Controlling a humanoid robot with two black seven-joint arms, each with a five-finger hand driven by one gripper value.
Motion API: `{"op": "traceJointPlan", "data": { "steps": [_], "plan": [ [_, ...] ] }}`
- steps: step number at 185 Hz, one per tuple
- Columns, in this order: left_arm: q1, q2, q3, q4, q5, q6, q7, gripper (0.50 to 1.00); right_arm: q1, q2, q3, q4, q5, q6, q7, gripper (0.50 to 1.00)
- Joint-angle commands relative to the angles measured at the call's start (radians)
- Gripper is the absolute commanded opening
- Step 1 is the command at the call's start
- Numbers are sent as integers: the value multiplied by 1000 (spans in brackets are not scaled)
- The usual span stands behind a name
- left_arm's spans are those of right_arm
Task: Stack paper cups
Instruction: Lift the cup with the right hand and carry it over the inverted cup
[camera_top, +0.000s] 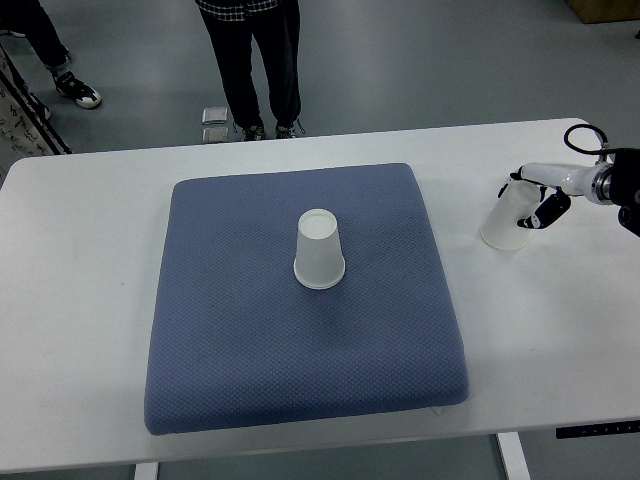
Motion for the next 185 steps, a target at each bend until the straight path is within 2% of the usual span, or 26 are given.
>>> {"op": "traceJointPlan", "data": {
  "steps": [1, 33, 65, 86, 102, 112, 113, 116, 146, 185],
  "plan": [
    [0, 0, 0, 0, 0, 0, 0, 1000, 5, -6, 0, 2, 2, 0, 2, 578],
    [0, 0, 0, 0, 0, 0, 0, 1000, 31, -20, 6, 5, 9, 4, 10, 566],
    [0, 0, 0, 0, 0, 0, 0, 1000, 137, -69, 14, 43, 25, 46, 84, 578],
    [0, 0, 0, 0, 0, 0, 0, 1000, 224, -103, 14, 167, 32, 98, 131, 582],
    [0, 0, 0, 0, 0, 0, 0, 1000, 273, -123, 17, 284, 38, 106, 139, 582],
    [0, 0, 0, 0, 0, 0, 0, 1000, 274, -123, 17, 284, 38, 106, 139, 582],
    [0, 0, 0, 0, 0, 0, 0, 1000, 302, -123, 20, 349, 46, 106, 139, 584],
    [0, 0, 0, 0, 0, 0, 0, 1000, 307, -123, 23, 362, 48, 106, 139, 584],
    [0, 0, 0, 0, 0, 0, 0, 1000, 367, -90, 55, 468, 49, 115, 139, 584],
    [0, 0, 0, 0, 0, 0, 0, 1000, 441, 34, 43, 477, 15, 204, 134, 590]
  ]
}}
